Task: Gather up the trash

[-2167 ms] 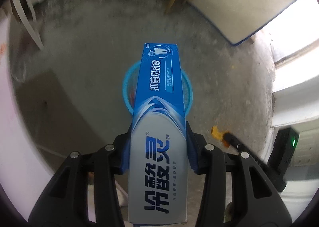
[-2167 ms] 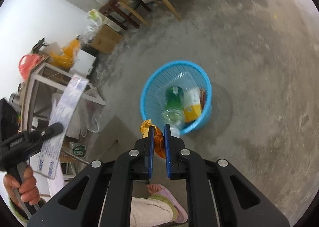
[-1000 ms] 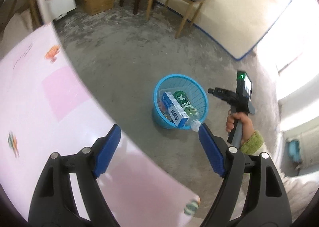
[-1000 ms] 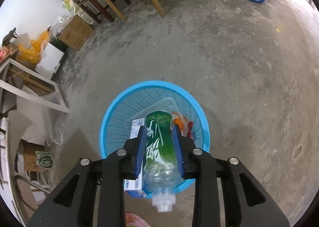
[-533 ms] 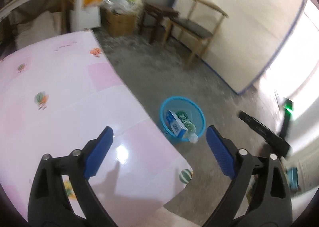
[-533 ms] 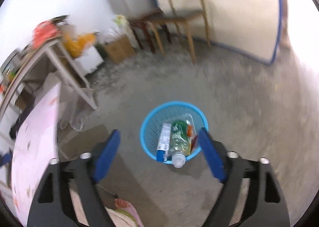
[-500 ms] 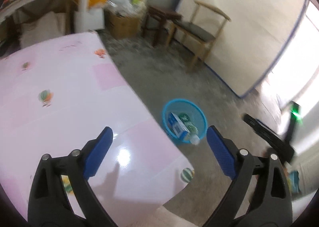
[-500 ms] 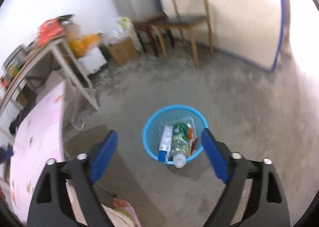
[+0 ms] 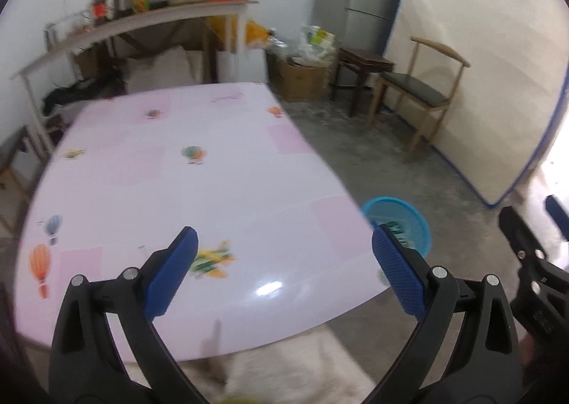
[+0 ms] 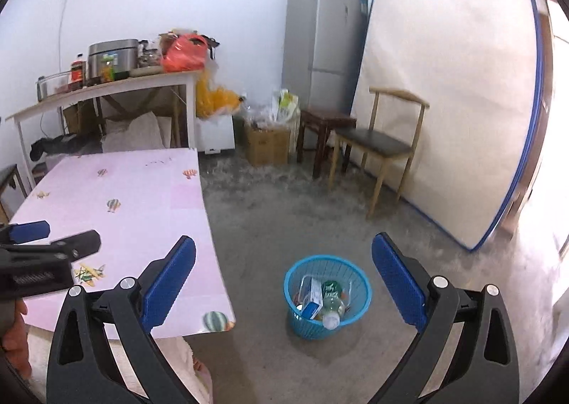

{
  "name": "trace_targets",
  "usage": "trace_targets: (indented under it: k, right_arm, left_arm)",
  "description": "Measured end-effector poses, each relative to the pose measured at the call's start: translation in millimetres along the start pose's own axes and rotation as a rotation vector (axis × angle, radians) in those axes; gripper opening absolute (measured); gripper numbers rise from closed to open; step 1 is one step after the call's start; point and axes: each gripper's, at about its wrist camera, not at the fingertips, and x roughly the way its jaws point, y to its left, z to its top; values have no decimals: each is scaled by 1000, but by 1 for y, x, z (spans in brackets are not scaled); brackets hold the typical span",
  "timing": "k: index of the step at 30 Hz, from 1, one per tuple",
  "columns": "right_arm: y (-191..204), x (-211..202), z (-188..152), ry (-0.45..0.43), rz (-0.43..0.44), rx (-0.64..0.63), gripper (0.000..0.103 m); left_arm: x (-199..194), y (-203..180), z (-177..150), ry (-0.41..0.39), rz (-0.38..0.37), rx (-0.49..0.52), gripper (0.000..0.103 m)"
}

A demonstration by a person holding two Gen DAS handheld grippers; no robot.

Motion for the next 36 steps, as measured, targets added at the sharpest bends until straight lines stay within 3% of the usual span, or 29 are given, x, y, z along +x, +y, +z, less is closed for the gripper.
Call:
trace_targets:
  k: [3, 7, 11, 20, 28, 36]
  right_arm:
    - [13, -2, -8, 40, 7, -27, 97]
    - [20, 8, -21, 154, -33, -32, 97]
    - [16, 23, -33, 252, -8, 6, 97]
    - [21, 28, -38, 241, -39, -61, 97]
    - [-3, 36, -45, 278, -48, 16, 97]
    - [-19, 38, -48, 282, -61, 55, 97]
  left_arm:
    - [1, 4, -13, 30, 118, 10, 94]
    - [9, 13, -30, 108, 159, -17, 94]
    - [13, 19, -40, 146, 183, -51, 94]
    - [16, 18, -45, 177, 197, -76, 94]
    - [22, 7, -48, 212, 160, -60, 94]
    - [19, -4, -44, 188, 155, -48, 94]
